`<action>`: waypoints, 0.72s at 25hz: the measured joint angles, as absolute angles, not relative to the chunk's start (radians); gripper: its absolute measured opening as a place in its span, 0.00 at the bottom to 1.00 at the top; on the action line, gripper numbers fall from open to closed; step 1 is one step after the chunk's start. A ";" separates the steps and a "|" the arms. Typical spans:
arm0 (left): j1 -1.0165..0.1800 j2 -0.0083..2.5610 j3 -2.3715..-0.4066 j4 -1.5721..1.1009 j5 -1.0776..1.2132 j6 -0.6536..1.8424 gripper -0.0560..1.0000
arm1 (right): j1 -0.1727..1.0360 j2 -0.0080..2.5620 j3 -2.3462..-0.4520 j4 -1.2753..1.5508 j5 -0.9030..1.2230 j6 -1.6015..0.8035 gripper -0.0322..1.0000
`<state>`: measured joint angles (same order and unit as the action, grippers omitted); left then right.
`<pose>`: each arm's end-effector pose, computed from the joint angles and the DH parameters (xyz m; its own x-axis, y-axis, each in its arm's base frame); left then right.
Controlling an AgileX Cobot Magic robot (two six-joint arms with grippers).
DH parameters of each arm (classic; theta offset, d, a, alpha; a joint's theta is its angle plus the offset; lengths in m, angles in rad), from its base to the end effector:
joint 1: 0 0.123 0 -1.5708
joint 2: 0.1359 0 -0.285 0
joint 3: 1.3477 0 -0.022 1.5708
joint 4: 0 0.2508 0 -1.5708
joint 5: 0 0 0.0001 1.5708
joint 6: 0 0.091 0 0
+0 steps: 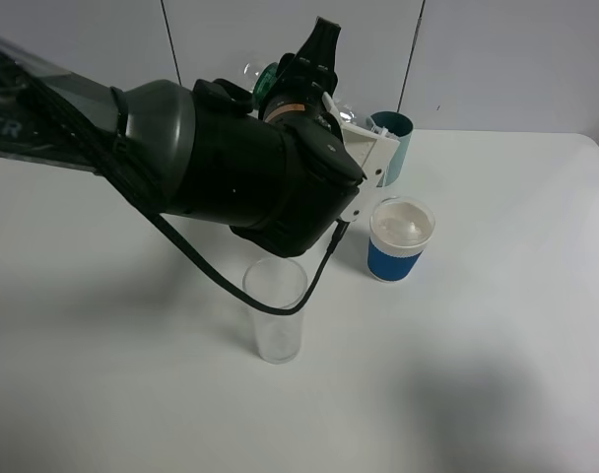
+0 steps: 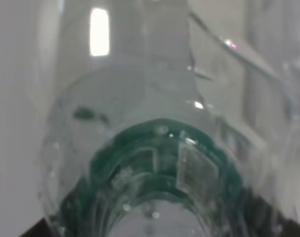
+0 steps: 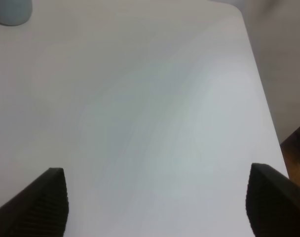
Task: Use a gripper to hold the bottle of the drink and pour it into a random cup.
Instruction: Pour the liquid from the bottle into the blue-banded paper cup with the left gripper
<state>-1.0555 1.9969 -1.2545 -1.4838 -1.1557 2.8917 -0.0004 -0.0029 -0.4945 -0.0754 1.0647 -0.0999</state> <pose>0.2681 -0.3052 0.2121 -0.0528 0.9268 0.3718 0.2172 -0.3528 0.9101 -0.0049 -0.0060 0.2756 -0.4645 -0.1356 -0.8751 -0.0044 0.9885 -0.1509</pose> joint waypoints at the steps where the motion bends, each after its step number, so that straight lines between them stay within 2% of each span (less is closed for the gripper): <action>1: -1.056 1.997 -1.254 -1.484 -1.156 2.892 0.49 | 0.000 -0.003 -0.494 -0.075 1.065 -0.100 0.75; 18: -1.057 1.997 -1.254 -1.484 -1.156 2.892 0.49 | 0.000 -0.003 -0.494 -0.075 1.065 -0.100 0.75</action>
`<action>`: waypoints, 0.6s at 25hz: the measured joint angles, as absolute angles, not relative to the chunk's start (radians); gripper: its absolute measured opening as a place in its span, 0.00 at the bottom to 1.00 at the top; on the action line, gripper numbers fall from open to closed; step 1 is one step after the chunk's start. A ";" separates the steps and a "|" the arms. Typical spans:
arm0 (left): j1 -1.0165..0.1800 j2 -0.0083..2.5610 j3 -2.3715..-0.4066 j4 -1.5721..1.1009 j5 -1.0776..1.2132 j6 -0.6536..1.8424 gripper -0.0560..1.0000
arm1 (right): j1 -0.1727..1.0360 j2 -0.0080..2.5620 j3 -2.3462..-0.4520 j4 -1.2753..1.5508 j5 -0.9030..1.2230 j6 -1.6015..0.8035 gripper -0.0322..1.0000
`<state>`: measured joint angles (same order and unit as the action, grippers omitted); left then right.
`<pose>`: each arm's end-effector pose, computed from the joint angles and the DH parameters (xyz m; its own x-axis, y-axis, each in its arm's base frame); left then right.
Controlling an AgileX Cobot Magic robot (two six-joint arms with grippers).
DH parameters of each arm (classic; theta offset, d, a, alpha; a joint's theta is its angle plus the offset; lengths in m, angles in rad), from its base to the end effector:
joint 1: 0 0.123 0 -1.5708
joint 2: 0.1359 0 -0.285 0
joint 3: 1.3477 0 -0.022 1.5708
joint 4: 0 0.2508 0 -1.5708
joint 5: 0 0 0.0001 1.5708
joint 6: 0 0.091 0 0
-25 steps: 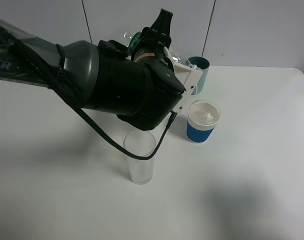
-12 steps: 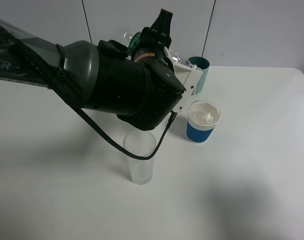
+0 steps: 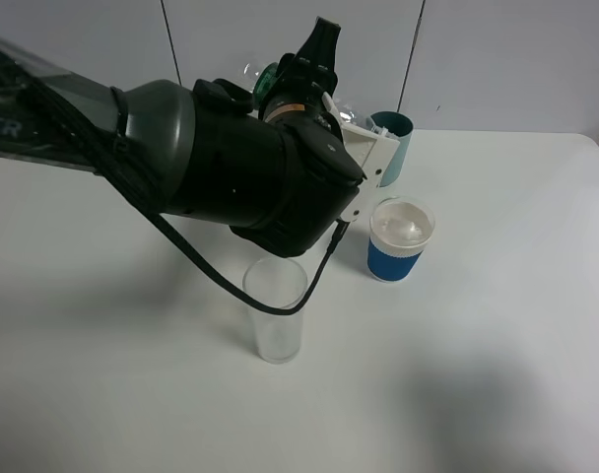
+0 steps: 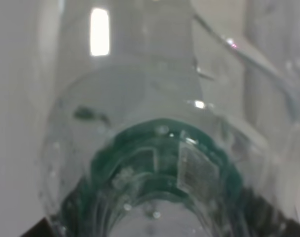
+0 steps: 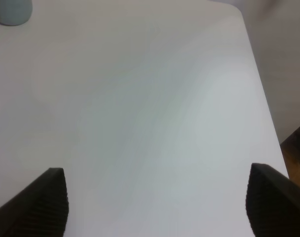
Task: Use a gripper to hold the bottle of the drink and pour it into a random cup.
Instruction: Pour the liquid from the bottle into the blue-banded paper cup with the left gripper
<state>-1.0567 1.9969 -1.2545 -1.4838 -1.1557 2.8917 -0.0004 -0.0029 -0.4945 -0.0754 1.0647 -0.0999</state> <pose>0.2678 -0.3055 0.2121 -0.0517 0.9269 0.3718 0.2168 -0.3530 0.9101 -0.0049 -0.0060 0.2756 -0.4645 -0.1356 -0.8751 -0.0044 0.9885 -0.1509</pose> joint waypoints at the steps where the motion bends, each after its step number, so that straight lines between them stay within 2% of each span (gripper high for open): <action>1: -1.059 1.997 -1.254 -1.484 -1.156 2.892 0.49 | 0.000 -0.003 -0.494 -0.075 1.065 -0.100 0.75; 15: -1.090 1.997 -1.254 -1.484 -1.153 2.892 0.49 | 0.000 -0.003 -0.494 -0.075 1.065 -0.100 0.75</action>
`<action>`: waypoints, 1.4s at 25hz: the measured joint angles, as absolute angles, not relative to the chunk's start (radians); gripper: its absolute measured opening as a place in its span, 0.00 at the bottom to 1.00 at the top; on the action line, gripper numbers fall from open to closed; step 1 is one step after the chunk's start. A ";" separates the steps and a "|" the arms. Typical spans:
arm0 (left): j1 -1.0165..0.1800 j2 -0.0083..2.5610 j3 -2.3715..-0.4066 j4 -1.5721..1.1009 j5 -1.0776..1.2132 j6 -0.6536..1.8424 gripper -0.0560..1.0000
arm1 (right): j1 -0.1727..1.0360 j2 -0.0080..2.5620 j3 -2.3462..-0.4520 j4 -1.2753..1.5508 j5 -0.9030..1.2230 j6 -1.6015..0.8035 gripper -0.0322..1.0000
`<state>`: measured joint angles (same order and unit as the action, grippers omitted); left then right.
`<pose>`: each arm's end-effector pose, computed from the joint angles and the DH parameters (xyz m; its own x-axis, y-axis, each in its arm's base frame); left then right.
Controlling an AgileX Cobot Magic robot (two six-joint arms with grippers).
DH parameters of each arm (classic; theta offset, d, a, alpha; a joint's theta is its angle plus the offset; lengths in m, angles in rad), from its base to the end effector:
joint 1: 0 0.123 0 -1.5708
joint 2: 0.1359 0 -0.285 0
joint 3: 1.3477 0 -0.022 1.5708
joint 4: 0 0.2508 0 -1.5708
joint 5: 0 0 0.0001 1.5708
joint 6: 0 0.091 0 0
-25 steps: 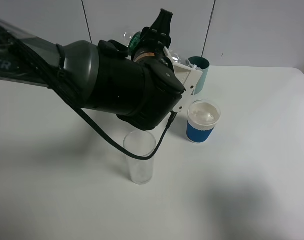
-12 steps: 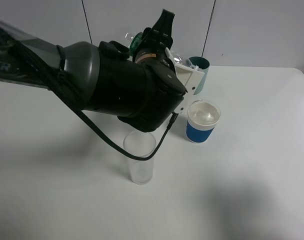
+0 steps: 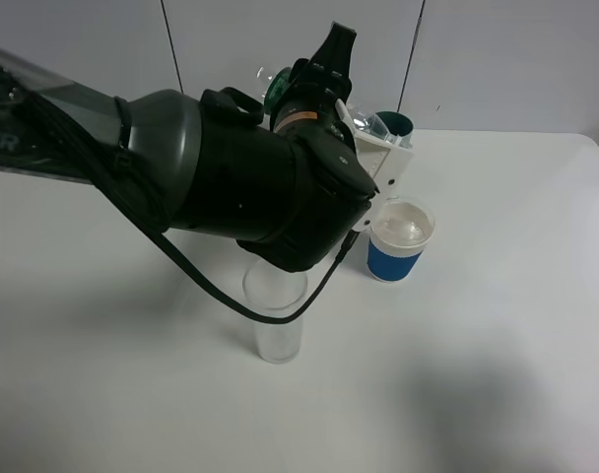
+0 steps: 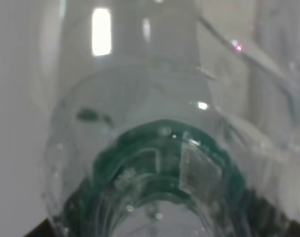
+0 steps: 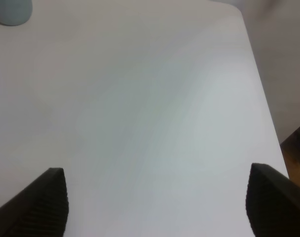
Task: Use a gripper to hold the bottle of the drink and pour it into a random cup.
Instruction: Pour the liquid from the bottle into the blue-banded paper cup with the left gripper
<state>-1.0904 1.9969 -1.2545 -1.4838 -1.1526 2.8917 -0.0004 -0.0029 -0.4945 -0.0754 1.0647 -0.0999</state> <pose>0.2573 -0.3146 0.2119 -0.0175 0.9284 0.3713 0.2055 -0.3601 0.9100 -0.0049 -0.0060 0.2756 -0.4645 -0.1356 -0.8751 -0.0044 0.9885 -0.1509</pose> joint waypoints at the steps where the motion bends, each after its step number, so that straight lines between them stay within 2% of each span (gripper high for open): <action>1: -1.090 1.997 -1.254 -1.484 -1.154 2.892 0.49 | 0.000 -0.003 -0.494 -0.075 1.065 -0.100 0.75; 35: -1.103 1.996 -1.254 -1.431 -1.163 2.929 0.49 | 0.000 -0.003 -0.494 -0.075 1.065 -0.100 0.75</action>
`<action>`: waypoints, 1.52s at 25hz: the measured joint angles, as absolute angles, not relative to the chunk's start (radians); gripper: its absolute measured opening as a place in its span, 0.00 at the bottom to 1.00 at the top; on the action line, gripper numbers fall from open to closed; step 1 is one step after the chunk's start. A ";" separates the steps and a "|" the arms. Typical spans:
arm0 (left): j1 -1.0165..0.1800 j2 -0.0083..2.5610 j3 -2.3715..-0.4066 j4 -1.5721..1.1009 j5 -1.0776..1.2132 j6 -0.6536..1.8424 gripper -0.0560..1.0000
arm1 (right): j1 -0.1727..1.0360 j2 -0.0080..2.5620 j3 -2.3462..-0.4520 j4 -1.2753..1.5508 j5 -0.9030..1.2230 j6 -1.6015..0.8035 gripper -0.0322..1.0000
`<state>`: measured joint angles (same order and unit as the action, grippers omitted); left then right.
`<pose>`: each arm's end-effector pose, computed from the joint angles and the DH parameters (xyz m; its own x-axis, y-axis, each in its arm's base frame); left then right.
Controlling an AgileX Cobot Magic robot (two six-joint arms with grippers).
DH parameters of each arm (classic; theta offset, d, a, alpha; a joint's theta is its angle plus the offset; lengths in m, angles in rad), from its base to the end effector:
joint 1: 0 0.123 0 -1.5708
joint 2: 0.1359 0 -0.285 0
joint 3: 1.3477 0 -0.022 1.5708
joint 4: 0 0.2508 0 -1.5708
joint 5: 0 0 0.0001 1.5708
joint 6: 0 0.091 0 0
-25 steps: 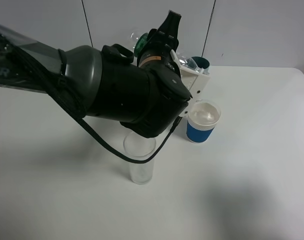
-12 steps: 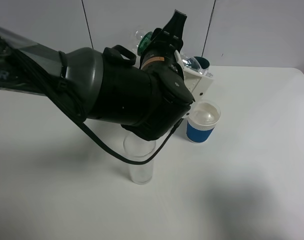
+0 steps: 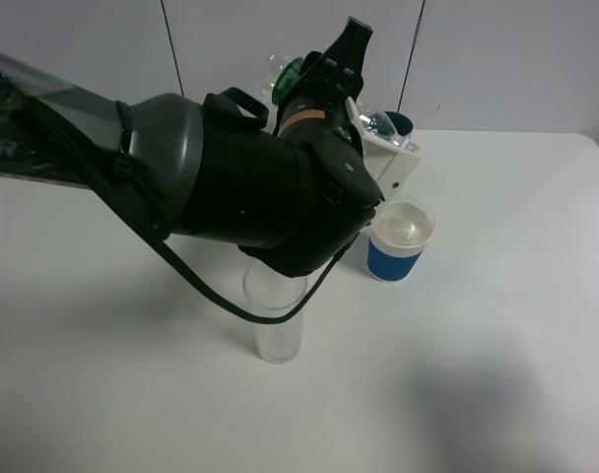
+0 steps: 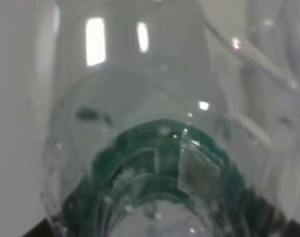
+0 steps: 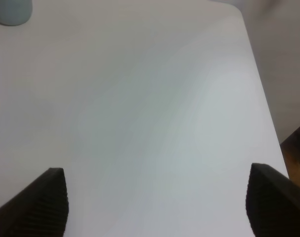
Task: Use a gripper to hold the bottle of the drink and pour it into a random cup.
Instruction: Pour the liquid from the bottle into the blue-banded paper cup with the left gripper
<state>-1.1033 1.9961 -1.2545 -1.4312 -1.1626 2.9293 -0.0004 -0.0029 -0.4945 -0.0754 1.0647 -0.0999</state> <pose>0.2540 -0.3197 0.2163 0.0060 0.9059 0.4234 0.1521 -0.4193 0.8950 -0.0049 -0.0060 0.2756 -0.4645 -0.1356 -0.8751 -0.0044 0.9885 -0.1509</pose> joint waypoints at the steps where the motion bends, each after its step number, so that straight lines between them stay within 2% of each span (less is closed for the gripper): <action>1: -1.103 1.996 -1.254 -1.430 -1.165 2.929 0.49 | 0.000 -0.003 -0.494 -0.075 1.065 -0.100 0.75; 29: -1.103 1.995 -1.254 -1.388 -1.172 2.934 0.49 | 0.000 -0.003 -0.494 -0.075 1.065 -0.100 0.75; 38: -1.103 1.921 -1.254 -1.509 -0.960 2.774 0.49 | 0.000 -0.003 -0.494 -0.075 1.065 -0.100 0.75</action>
<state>-1.1033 1.9211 -1.2545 -1.5086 -0.9602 2.7743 -0.0004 -0.0029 -0.4945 -0.0754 1.0647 -0.0999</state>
